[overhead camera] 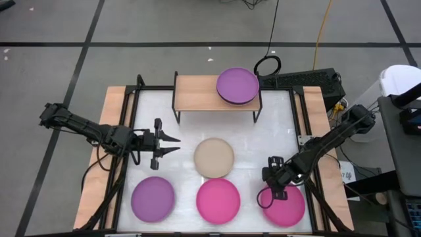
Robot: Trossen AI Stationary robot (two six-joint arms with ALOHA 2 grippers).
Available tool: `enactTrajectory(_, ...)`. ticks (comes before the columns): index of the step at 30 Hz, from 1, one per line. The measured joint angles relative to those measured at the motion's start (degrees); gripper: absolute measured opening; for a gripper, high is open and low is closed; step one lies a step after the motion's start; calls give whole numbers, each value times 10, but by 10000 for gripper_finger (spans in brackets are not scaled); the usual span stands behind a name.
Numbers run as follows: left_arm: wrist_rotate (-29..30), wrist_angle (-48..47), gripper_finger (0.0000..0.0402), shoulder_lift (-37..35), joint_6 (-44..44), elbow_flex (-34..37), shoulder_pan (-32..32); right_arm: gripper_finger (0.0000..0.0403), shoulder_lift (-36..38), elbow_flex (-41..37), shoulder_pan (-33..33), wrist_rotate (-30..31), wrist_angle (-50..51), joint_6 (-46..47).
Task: Place and stack plates onto a shelf
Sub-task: Put the right pink plate on the shelf
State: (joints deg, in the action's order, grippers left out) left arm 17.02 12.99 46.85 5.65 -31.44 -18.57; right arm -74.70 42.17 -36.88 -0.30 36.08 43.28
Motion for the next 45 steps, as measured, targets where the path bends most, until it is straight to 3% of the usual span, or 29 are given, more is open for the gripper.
enactTrajectory(10, 0, 0, 122, 0, -1, 0, 0, 130, 0, -61, 0, 0, -33, 45)
enactTrajectory(17, 0, -4, 122, 0, -1, 0, 0, 120, 9, -66, 0, 0, -35, 24)
enactTrajectory(21, 1, -9, 122, 0, 0, 0, 0, 93, 26, -66, 0, 0, -37, 23)
enactTrajectory(28, 1, -9, 122, 0, 1, 0, 0, 7, 59, -66, 0, 2, -37, 11)
enactTrajectory(45, 17, -8, 122, 0, 13, 0, 0, 1, 192, -66, 13, 86, -50, -11)
